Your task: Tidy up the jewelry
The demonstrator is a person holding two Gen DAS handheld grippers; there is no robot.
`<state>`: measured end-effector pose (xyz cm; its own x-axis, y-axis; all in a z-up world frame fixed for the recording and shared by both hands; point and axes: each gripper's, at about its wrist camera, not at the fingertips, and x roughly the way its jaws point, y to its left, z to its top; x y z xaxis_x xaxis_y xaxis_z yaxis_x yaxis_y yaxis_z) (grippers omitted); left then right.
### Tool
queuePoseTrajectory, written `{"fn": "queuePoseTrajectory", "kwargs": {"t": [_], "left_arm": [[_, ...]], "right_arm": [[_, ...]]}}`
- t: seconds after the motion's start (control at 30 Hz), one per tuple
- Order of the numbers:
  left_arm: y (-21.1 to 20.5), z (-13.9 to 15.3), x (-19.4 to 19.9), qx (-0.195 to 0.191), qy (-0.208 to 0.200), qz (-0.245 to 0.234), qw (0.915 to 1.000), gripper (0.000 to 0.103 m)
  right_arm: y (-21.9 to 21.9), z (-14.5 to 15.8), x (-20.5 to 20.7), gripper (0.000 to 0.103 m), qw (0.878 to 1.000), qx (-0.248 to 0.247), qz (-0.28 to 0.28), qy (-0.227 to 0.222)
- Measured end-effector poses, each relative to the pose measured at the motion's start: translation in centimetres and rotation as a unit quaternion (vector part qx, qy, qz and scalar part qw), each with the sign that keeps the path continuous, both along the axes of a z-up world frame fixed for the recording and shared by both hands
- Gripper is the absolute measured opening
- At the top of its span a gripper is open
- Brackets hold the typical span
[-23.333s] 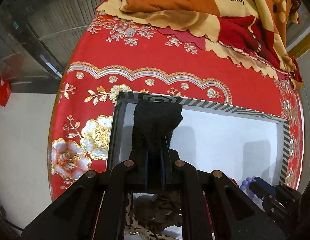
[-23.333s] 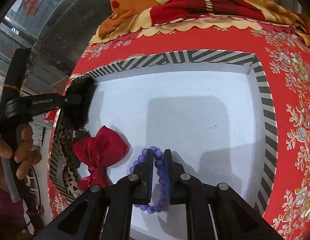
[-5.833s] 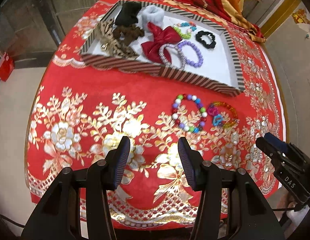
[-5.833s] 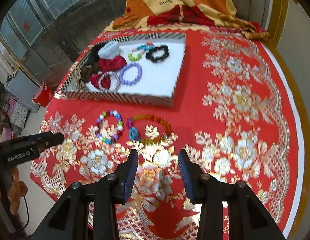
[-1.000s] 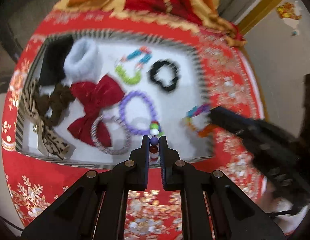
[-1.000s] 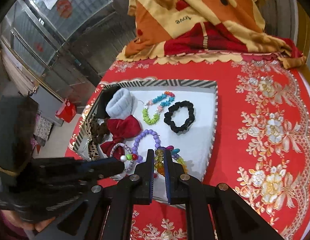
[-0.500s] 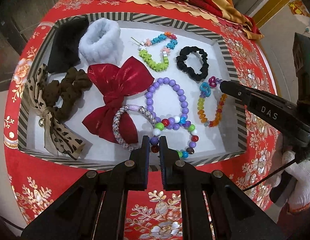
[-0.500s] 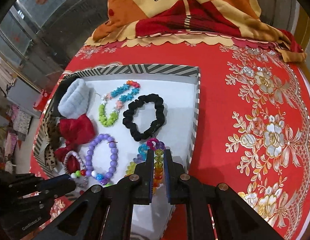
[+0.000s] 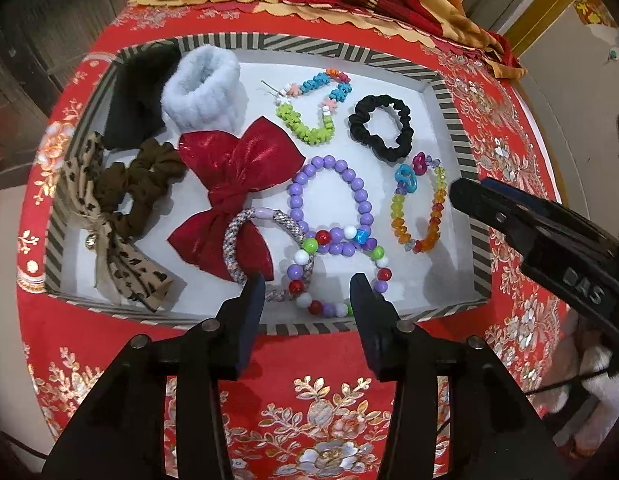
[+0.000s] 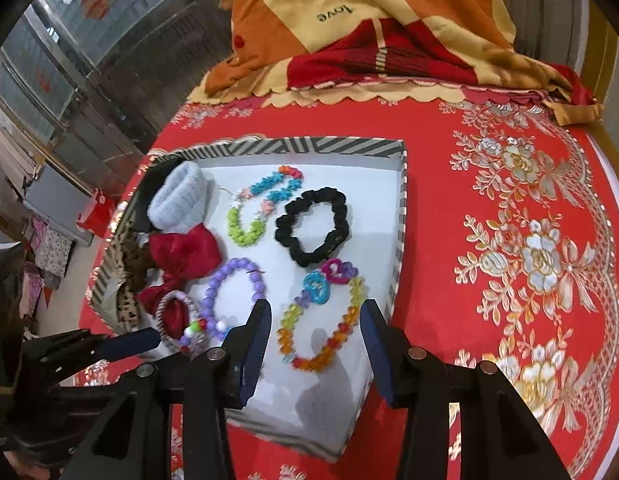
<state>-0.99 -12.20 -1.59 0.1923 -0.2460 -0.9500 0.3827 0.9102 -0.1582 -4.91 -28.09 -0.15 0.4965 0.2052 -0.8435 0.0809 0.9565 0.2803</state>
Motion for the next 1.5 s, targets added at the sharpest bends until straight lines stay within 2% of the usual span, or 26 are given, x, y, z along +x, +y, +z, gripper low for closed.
{"fn": "queuePoseTrajectory", "kwargs": {"t": [0.23, 0.57, 0.7, 0.77, 1.03, 1.5], "left_arm": [[0.8, 1.5, -1.5, 0.026, -0.045, 0.003, 0.9986, 0.043], [3.1, 3.9, -3.0, 0.025, -0.077, 0.046, 0.9957, 0.043], [4.1, 5.1, -3.5, 0.025, -0.098, 0.064, 0.9928, 0.043], [4.5, 5.6, -3.6, 0.028, -0.109, 0.071, 0.9912, 0.044], [5.7, 6.5, -4.1, 0.025, -0.121, 0.089, 0.9883, 0.043], [6.3, 7.0, -4.3, 0.026, -0.126, 0.093, 0.9874, 0.044]], "right_arm": [[0.9, 1.7, -2.8, 0.044, 0.999, -0.025, -0.029, -0.026], [3.2, 3.6, -5.5, 0.045, 0.997, -0.035, -0.044, -0.052], [3.8, 4.1, -5.9, 0.056, 0.997, -0.036, -0.047, -0.057], [4.1, 4.1, -6.1, 0.058, 0.997, -0.032, -0.046, -0.059], [5.3, 4.6, -6.2, 0.058, 0.997, -0.032, -0.039, -0.061], [5.8, 4.4, -6.5, 0.062, 0.997, -0.034, -0.034, -0.053]]}}
